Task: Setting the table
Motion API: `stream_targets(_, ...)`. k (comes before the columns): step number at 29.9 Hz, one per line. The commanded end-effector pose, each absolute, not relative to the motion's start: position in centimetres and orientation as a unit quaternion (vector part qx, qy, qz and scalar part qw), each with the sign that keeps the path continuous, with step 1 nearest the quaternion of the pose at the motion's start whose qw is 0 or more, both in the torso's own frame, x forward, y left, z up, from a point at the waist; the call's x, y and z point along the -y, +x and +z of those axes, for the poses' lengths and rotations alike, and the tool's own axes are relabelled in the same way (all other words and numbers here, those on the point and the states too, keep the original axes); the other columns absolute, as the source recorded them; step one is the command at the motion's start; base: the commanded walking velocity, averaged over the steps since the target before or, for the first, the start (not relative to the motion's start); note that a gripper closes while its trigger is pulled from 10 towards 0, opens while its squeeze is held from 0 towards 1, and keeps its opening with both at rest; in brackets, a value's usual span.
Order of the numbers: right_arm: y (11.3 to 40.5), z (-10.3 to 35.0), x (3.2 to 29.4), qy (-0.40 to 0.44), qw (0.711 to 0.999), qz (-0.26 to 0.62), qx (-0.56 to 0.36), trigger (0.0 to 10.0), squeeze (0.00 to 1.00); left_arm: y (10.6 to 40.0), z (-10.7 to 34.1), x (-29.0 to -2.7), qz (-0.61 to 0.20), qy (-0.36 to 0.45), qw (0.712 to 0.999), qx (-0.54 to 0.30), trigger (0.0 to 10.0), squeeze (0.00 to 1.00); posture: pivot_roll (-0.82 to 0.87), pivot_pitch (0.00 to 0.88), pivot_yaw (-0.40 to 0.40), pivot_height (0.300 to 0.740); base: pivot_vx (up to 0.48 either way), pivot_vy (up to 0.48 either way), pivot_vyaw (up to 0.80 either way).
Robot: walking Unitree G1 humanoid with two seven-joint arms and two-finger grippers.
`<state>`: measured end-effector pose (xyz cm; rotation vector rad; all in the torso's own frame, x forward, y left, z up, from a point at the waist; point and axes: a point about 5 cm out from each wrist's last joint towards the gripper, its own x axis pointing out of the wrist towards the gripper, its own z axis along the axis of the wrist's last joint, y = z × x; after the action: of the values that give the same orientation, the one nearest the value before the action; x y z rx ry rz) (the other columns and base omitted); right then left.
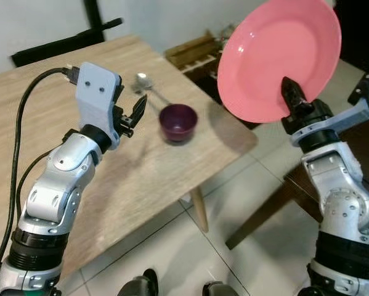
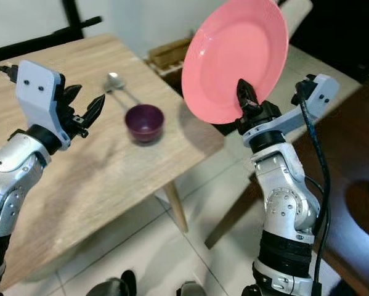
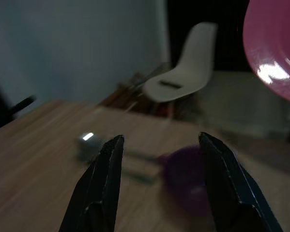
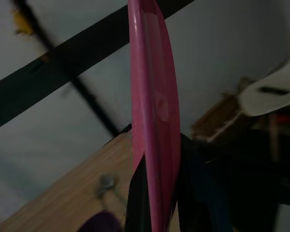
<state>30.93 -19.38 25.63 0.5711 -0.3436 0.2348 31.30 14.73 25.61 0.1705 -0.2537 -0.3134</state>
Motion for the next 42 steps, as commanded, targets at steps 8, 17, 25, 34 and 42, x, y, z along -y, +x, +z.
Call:
stream_targets(8, 30.6, 25.4, 19.8, 0.284, 0.939, 0.103, 0.167, 10.0, 0.00, 31.8, 25.2, -14.4, -0.158, 0.085, 0.976, 0.119, 10.0, 0.00, -0.05, 0.044, 0.067, 0.740, 0.000, 0.000, -0.79)
stream_targets(17, 30.6, 25.4, 19.9, 0.287, 0.938, 0.100, 0.166, 10.0, 0.00, 32.3, 25.0, -14.1, -0.169, 0.008, 0.982, 0.087, 10.0, 0.00, -0.05, 0.046, 0.071, 0.740, 0.000, 0.000, -0.79)
stream_targets(25, 30.7, 25.4, 20.0, 0.289, 0.938, 0.100, 0.166, 10.0, 0.00, 32.4, 25.1, -13.6, -0.188, -0.002, 0.979, 0.082, 10.0, 0.00, -0.05, 0.046, 0.072, 0.740, 0.000, 0.000, -0.79)
stream_targets(34, 30.6, 25.3, 20.1, 0.289, 0.938, 0.099, 0.164, 10.0, 0.00, 32.4, 25.4, -13.4, -0.191, -0.005, 0.978, 0.083, 10.0, 0.00, -0.06, 0.050, 0.074, 0.740, 0.000, 0.000, -0.79)
stream_targets(42, 30.6, 25.2, 20.1, 0.289, 0.938, 0.100, 0.163, 10.0, 0.00, 32.4, 25.3, -13.4, -0.192, -0.004, 0.978, 0.083, 10.0, 0.00, -0.06, 0.051, 0.073, 0.740, 0.000, 0.000, -0.79)
